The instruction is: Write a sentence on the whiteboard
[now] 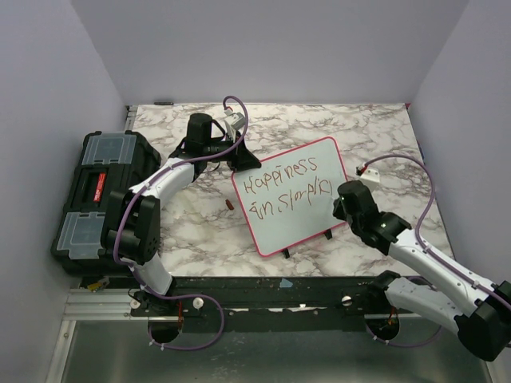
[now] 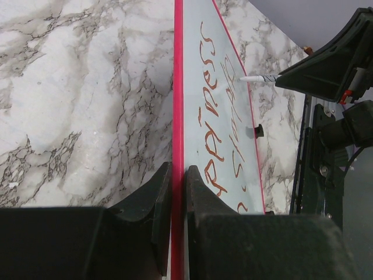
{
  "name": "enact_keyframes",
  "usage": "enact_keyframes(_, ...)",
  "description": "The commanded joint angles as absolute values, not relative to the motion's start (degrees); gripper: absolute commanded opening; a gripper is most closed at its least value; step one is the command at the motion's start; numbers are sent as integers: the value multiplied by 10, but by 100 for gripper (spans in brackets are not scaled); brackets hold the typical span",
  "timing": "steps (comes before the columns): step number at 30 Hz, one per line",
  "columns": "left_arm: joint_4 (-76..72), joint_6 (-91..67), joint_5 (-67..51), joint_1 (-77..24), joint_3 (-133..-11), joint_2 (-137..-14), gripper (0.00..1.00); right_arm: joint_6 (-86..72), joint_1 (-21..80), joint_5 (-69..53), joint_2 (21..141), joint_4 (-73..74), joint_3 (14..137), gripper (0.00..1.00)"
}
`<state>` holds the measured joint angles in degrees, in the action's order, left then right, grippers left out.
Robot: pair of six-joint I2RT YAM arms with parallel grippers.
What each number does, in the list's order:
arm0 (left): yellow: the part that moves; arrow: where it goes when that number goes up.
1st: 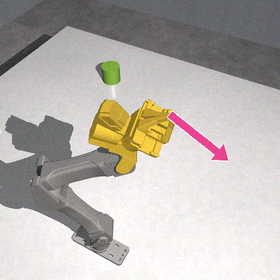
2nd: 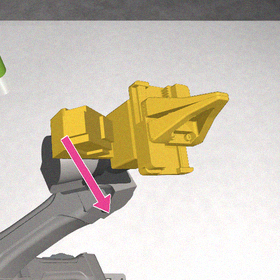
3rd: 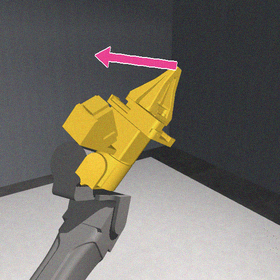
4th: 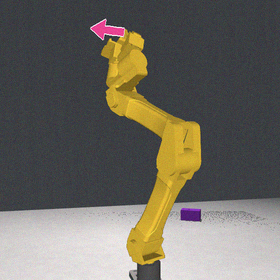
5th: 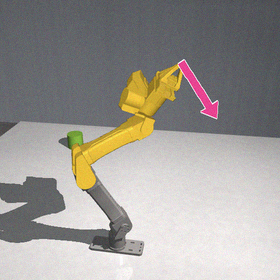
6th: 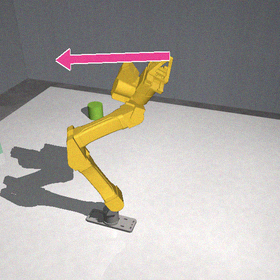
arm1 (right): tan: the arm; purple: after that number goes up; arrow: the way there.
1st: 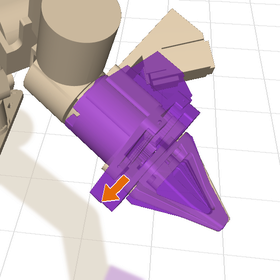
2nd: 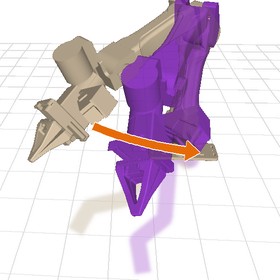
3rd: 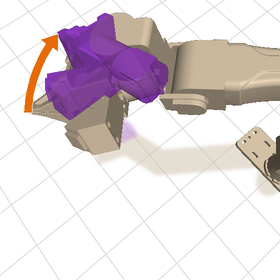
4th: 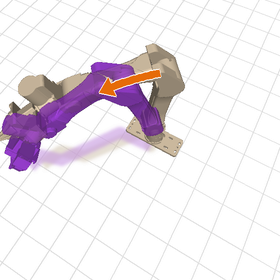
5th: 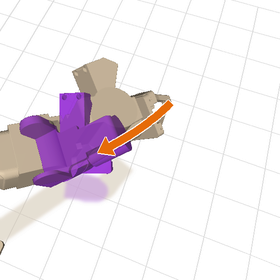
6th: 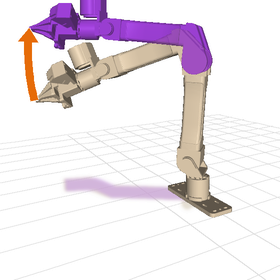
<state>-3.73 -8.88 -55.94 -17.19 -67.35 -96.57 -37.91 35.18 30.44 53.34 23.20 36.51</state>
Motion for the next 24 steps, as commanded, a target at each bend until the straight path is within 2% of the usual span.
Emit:
enact_keyframes(1,-88,-64,-563,-163,-679,-960,0,-364,352,301,533,258,416,1)
enact_keyframes(13,-88,-65,-563,-163,-680,-960,0,-322,351,332,604,201,485,1)
enact_keyframes(24,-87,-63,-563,-163,-679,-960,0,-311,351,354,657,160,478,1)
